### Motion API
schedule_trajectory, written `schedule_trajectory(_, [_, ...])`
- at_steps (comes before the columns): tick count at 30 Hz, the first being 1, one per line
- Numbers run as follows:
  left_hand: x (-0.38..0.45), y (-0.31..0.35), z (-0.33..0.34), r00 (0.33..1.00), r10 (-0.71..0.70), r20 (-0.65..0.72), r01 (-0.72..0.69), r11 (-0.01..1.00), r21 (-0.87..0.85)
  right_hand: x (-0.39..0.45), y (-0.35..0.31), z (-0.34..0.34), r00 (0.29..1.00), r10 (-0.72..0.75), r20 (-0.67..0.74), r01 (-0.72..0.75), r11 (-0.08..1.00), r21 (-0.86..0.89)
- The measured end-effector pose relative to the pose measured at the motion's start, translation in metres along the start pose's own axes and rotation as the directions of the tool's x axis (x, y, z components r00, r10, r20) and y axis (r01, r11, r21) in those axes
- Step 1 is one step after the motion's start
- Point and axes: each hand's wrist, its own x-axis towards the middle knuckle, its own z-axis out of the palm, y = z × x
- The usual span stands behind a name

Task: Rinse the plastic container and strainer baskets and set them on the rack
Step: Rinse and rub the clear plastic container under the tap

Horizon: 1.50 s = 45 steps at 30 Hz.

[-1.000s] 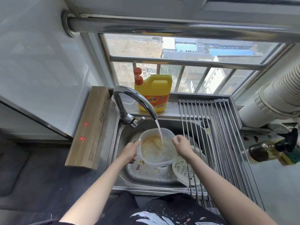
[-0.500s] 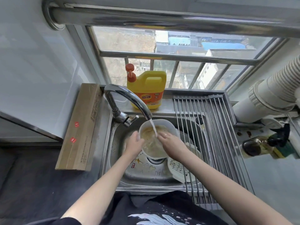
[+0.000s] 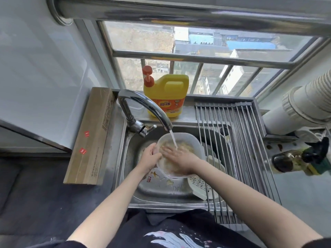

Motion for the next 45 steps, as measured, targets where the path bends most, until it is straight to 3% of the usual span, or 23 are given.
schedule_trajectory(3, [0.001,0.003,0.002,0.997,-0.073,0.004,0.073,0.995,-0.067,-0.002,-0.004,0.001,0.98,0.189,-0.07,-0.188,0.982,0.011])
schedule_trajectory(5, [-0.002,0.011,0.003,0.997,-0.079,0.005,0.079,0.994,-0.074,-0.003,-0.016,0.007,0.992,0.126,0.019,-0.127,0.989,0.072])
schedule_trajectory(7, [-0.003,0.01,0.005,0.993,-0.115,0.013,0.115,0.989,-0.097,-0.002,-0.006,0.006,0.996,0.066,0.063,-0.067,0.997,0.024])
schedule_trajectory(10, [0.001,0.006,0.006,0.991,-0.135,-0.004,0.134,0.985,-0.107,-0.002,0.0,0.005,0.983,0.181,-0.002,-0.181,0.983,-0.022])
schedule_trajectory(13, [0.004,0.007,0.006,0.99,-0.14,-0.004,0.14,0.989,-0.045,-0.007,-0.012,0.002,0.991,0.046,0.128,-0.049,0.998,0.025])
schedule_trajectory(17, [0.005,0.008,0.003,0.987,-0.158,0.021,0.158,0.987,-0.039,-0.006,-0.002,0.001,0.975,0.22,0.037,-0.221,0.974,0.044])
schedule_trajectory(21, [0.005,0.004,0.003,0.982,-0.184,0.053,0.186,0.981,-0.047,-0.007,-0.006,0.008,0.983,0.062,0.171,-0.086,0.987,0.137])
schedule_trajectory(24, [0.007,0.003,0.004,0.981,-0.186,0.059,0.19,0.98,-0.062,-0.001,0.002,0.012,0.967,0.248,0.061,-0.253,0.962,0.104])
schedule_trajectory(28, [0.011,0.002,0.0,0.989,-0.139,0.045,0.139,0.99,-0.017,-0.006,-0.015,0.018,0.992,0.055,0.116,-0.077,0.979,0.191])
schedule_trajectory(31, [0.011,0.005,-0.002,0.986,-0.152,0.07,0.151,0.988,0.018,0.002,0.002,0.019,0.966,0.258,0.009,-0.256,0.954,0.154])
schedule_trajectory(35, [0.017,0.008,-0.009,0.993,-0.112,0.033,0.111,0.993,0.034,-0.003,-0.011,0.016,0.994,-0.002,0.105,-0.01,0.994,0.112])
schedule_trajectory(38, [0.016,0.012,-0.013,0.989,-0.138,0.058,0.133,0.988,0.073,0.002,0.003,0.015,0.97,0.235,-0.066,-0.231,0.971,0.057])
schedule_trajectory(39, [0.017,0.014,-0.013,0.988,-0.14,0.058,0.135,0.988,0.07,0.003,-0.002,0.016,0.97,0.238,-0.047,-0.235,0.97,0.055])
schedule_trajectory(42, [0.016,0.014,-0.016,0.987,-0.147,0.07,0.142,0.987,0.072,-0.001,-0.016,0.022,0.992,0.011,0.125,-0.022,0.996,0.083])
schedule_trajectory(43, [0.015,0.013,-0.016,0.985,-0.154,0.078,0.15,0.987,0.056,0.0,-0.011,0.021,0.996,0.031,0.089,-0.036,0.998,0.057])
schedule_trajectory(45, [0.013,0.011,-0.016,0.978,-0.193,0.082,0.192,0.981,0.016,0.004,-0.006,0.014,0.975,0.22,-0.033,-0.219,0.975,0.042])
